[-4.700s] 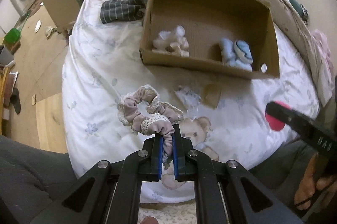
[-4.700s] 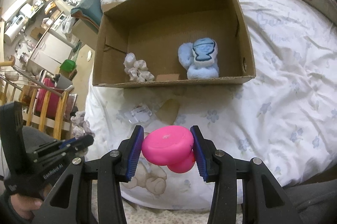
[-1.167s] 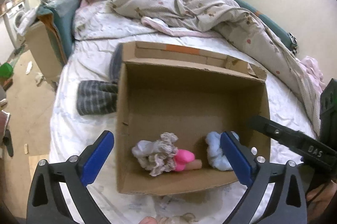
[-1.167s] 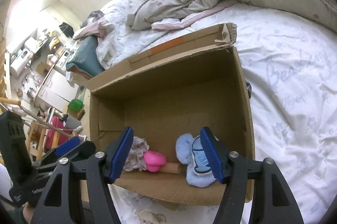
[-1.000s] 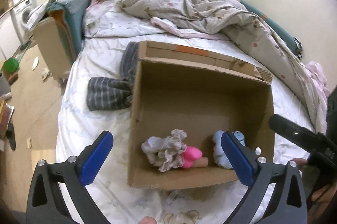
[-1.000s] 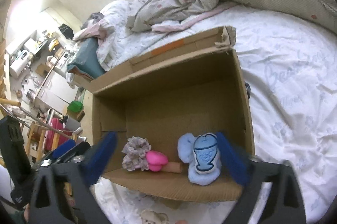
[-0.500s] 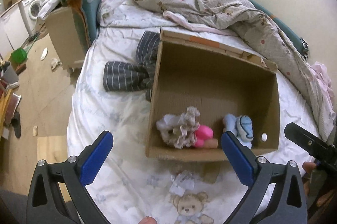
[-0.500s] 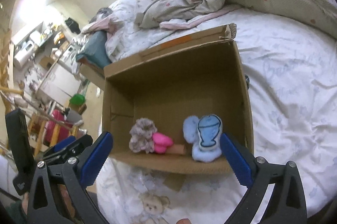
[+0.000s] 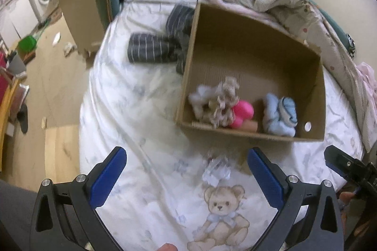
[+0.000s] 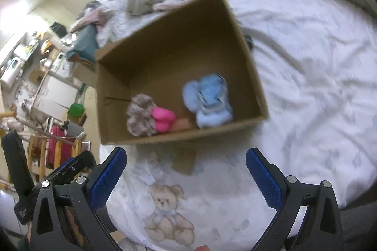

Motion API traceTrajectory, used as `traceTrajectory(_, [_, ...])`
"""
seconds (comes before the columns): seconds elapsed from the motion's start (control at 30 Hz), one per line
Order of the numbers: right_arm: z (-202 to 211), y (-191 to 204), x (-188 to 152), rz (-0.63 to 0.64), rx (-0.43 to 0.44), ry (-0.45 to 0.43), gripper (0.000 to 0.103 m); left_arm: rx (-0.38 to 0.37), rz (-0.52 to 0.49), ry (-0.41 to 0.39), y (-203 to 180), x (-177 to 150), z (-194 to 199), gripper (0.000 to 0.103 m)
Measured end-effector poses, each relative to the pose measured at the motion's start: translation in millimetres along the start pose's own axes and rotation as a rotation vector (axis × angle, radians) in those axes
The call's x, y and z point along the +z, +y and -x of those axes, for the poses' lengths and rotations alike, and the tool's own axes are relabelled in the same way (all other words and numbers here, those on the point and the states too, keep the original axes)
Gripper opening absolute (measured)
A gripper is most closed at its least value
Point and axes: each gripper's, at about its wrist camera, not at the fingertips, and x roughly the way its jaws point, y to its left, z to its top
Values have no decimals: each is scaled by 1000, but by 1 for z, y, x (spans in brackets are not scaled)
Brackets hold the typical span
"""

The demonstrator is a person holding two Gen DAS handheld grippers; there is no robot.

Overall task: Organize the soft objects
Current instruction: 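Move the left tool to the clear labelled plastic bag and grasp it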

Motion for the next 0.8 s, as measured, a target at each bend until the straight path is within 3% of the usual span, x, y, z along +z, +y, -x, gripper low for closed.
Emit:
traceTrajectory(0.2, [-14, -27, -8, -50, -67, 90, 103, -17, -61, 128, -22, -19, -42, 101])
traceTrajectory(0.27, [-17, -33, -9, -74, -61, 110, 103, -21, -98, 161, -32, -22, -56, 94])
traceTrajectory(0.43, [-25, -31, -10, -73, -40, 143, 103, 20, -208, 180, -57, -30, -84, 92])
traceTrajectory(0.8, [-38, -23, -11, -35, -33, 192, 103, -24, -226, 275, -66, -38, -115, 28])
